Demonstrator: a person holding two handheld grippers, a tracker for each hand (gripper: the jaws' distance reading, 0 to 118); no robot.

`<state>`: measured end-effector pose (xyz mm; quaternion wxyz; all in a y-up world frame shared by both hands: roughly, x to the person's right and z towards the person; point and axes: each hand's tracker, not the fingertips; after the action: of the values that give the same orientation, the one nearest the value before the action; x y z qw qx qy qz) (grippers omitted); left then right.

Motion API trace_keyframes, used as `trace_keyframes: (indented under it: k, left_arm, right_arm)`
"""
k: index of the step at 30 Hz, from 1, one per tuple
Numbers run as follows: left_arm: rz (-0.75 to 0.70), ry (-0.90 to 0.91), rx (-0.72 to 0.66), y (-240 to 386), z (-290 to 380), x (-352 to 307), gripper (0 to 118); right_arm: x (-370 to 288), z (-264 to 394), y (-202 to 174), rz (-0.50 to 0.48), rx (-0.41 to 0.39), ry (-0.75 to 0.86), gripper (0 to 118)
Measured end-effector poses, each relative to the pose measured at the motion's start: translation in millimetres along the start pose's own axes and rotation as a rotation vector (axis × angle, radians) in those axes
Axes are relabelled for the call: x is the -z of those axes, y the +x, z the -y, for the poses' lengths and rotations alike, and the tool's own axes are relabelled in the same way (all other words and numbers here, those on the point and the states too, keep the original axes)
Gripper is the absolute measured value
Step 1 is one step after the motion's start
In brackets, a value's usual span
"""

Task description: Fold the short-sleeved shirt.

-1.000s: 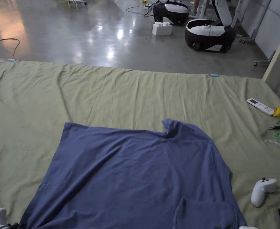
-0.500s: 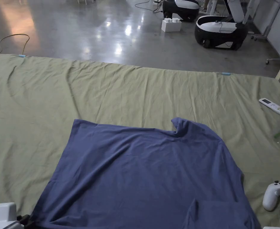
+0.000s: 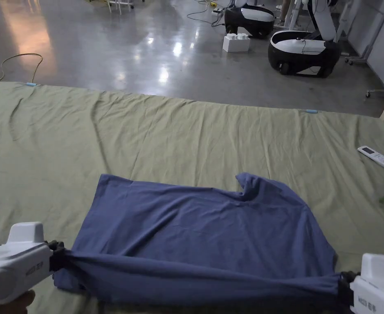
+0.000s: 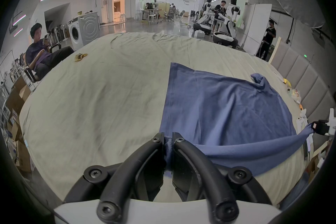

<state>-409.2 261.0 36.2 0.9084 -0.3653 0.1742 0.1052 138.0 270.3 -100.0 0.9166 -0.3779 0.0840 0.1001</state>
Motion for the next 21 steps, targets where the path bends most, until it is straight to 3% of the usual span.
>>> trace_keyframes:
  k: [6,14,15,17,18,21]
  left_arm:
    - [-0.018,-0.038,0.007,6,-29,50,8]
    - [-0.051,-0.113,0.038,21,-33,97,8]
    - [-0.055,-0.118,0.042,22,-32,98,8]
    - [-0.059,-0.121,0.035,24,-30,96,9]
    - [-0.059,-0.113,0.025,24,-28,93,13]
    - [-0.055,-0.080,0.011,25,-27,81,21]
  right_arm:
    - [68,-38,-1,-0.008,-0.003,-0.060,5]
    - [135,-39,-5,-0.021,-0.031,-0.138,7]
    - [136,-37,-5,-0.023,-0.034,-0.135,12]
    - [131,-35,-6,-0.010,-0.032,-0.124,37]
    - [123,-33,-8,0.000,-0.026,-0.088,43]
    - [105,-33,-5,-0.006,0.002,-0.009,50]
